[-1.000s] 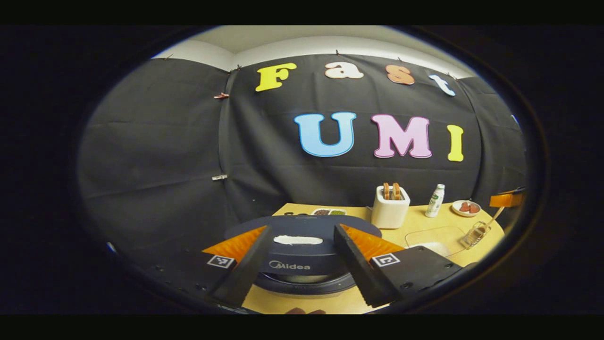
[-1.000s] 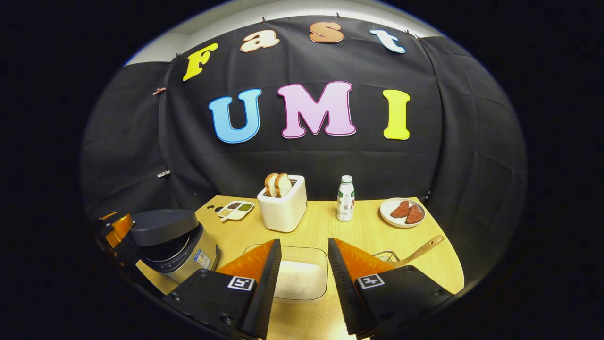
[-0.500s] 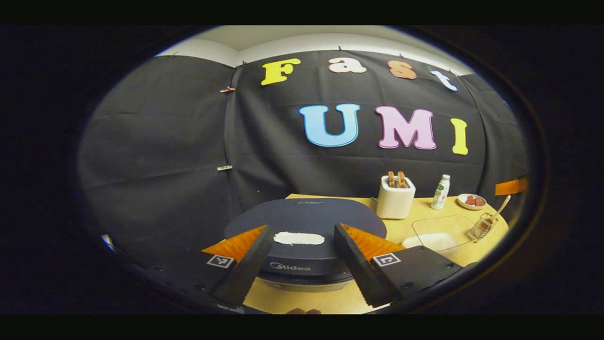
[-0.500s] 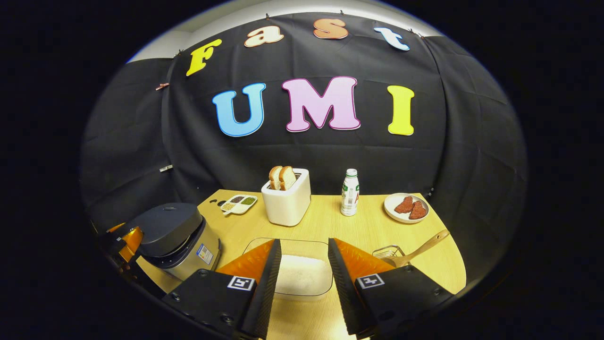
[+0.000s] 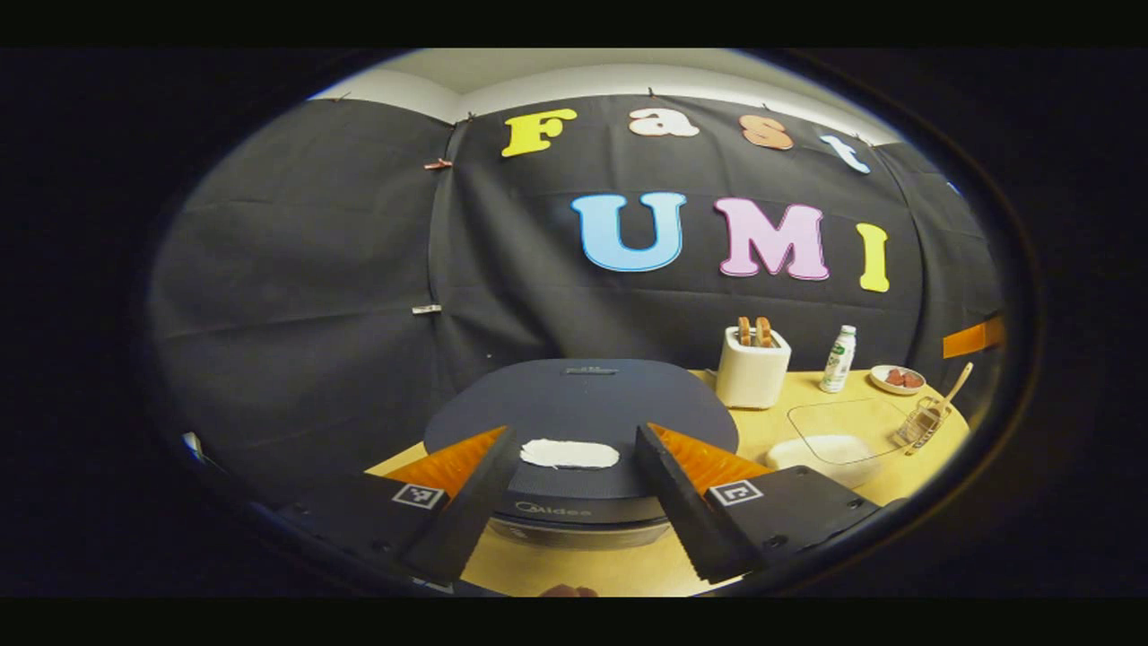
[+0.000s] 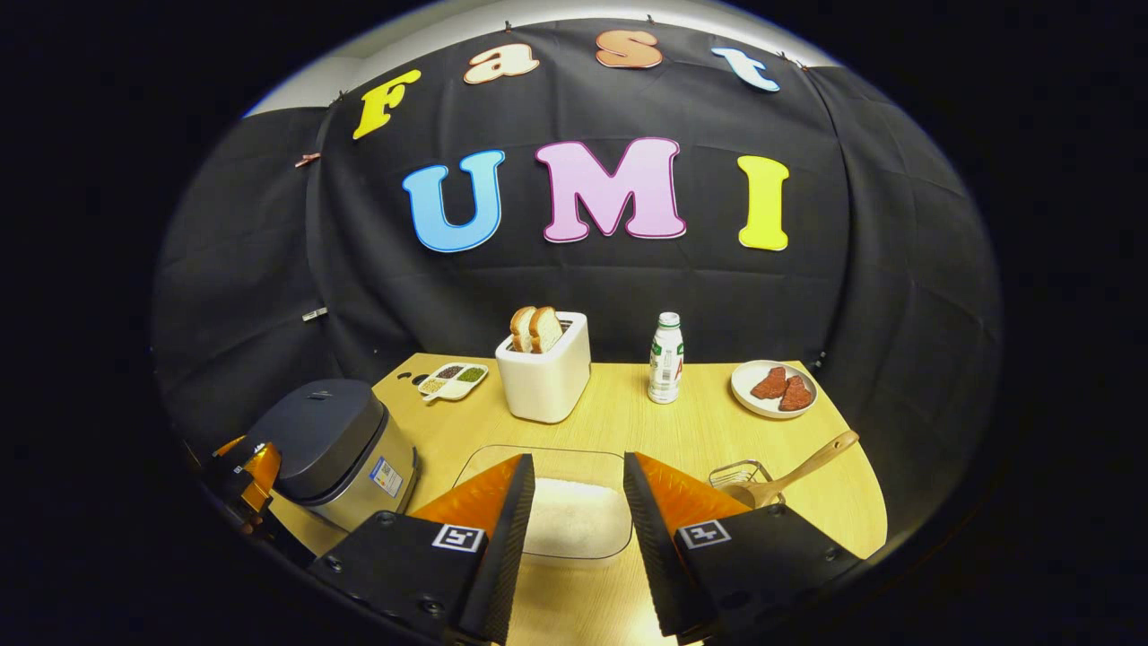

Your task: Close the left gripper, press the button to open the rice cooker; take a wooden spoon from the chopstick holder with the right hand, scoop a spoonful of rice and pour it into the rice cooker, then put the wooden spoon back into the chopstick holder.

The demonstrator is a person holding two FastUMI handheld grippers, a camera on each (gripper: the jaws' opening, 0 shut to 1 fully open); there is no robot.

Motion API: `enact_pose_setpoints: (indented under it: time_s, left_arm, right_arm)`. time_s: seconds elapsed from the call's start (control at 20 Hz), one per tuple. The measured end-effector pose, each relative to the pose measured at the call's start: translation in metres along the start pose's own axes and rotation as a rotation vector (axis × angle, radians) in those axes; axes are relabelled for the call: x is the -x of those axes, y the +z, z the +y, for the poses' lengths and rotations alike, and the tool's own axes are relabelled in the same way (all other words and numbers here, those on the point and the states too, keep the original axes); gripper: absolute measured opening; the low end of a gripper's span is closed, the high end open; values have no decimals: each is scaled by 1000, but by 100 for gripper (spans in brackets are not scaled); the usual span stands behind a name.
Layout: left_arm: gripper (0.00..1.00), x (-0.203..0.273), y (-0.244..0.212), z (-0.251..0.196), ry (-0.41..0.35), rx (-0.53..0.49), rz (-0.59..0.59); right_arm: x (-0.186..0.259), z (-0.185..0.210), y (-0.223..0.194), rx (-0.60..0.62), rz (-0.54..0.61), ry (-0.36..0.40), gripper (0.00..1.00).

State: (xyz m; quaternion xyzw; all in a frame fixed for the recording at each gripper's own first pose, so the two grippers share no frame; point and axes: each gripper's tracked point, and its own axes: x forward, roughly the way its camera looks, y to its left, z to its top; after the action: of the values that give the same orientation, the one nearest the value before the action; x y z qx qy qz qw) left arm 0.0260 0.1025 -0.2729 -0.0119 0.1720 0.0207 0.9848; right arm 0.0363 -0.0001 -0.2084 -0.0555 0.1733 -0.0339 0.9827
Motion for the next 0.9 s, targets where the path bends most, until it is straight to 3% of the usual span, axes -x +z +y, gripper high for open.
enact_pose_setpoints:
  time_s: [0.9]
  left_arm:
    - [94,-1,-5,-2,-8,-5,-59]
  right_arm:
    - [-1,5,0,1,3,7,63]
